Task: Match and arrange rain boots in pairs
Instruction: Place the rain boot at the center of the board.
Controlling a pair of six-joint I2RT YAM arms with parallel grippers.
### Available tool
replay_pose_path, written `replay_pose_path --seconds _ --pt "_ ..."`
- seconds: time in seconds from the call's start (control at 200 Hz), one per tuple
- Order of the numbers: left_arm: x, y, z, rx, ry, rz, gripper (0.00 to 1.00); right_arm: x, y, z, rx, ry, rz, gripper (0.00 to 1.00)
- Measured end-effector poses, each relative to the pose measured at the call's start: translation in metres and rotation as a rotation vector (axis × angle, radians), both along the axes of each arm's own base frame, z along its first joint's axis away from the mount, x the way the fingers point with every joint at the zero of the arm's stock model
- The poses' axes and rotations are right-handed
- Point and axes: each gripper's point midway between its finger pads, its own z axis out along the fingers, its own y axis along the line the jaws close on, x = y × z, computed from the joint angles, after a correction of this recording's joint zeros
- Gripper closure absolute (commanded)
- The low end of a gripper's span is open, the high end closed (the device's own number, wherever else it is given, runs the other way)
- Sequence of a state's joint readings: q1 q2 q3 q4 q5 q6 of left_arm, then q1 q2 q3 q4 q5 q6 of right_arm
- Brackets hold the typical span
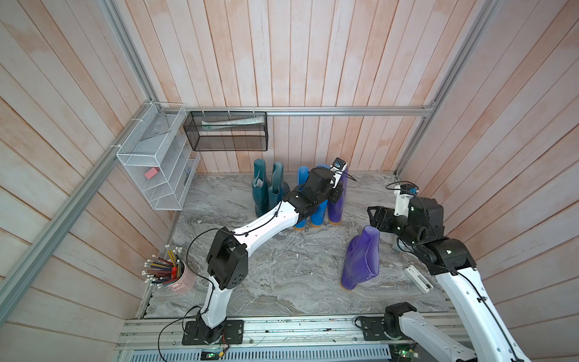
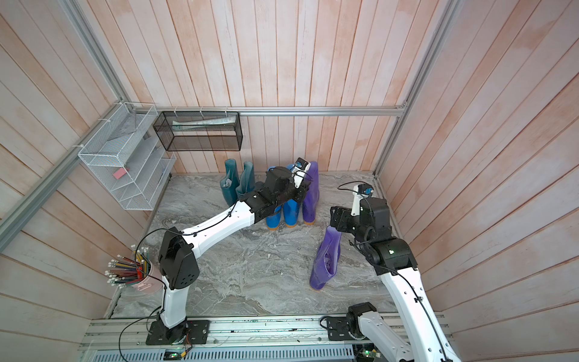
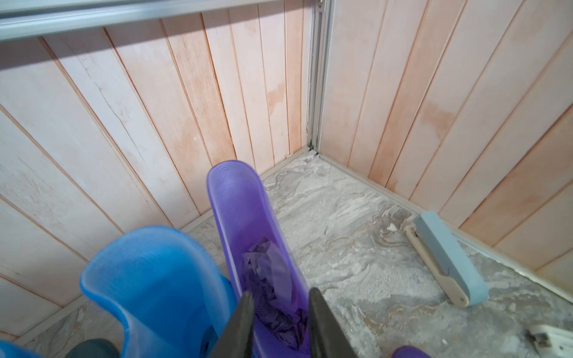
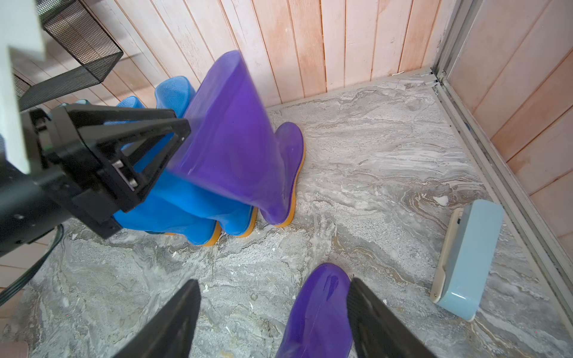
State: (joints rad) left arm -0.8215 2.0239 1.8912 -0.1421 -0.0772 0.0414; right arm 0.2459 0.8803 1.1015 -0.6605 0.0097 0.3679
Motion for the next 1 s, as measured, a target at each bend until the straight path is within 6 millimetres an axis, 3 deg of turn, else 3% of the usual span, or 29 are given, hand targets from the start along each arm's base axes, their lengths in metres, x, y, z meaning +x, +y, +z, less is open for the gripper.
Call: replay_pose_path --seconds 0.15,0.53,1.0 --pt "0.003 0.000 0.009 -0.024 -0.022 0.004 0.53 0.000 0.000 0.000 0.000 0.002 0.000 0.24" --pt "0.003 0.001 0.013 -0.031 -0.030 0.005 0.52 -0.001 0.000 -0.001 -0.002 0.008 0.001 0.23" --pt "-0.007 0.011 0.045 -0.066 -0.062 0.004 0.48 -0.012 0.007 -0.011 0.008 0.070 0.048 0.23"
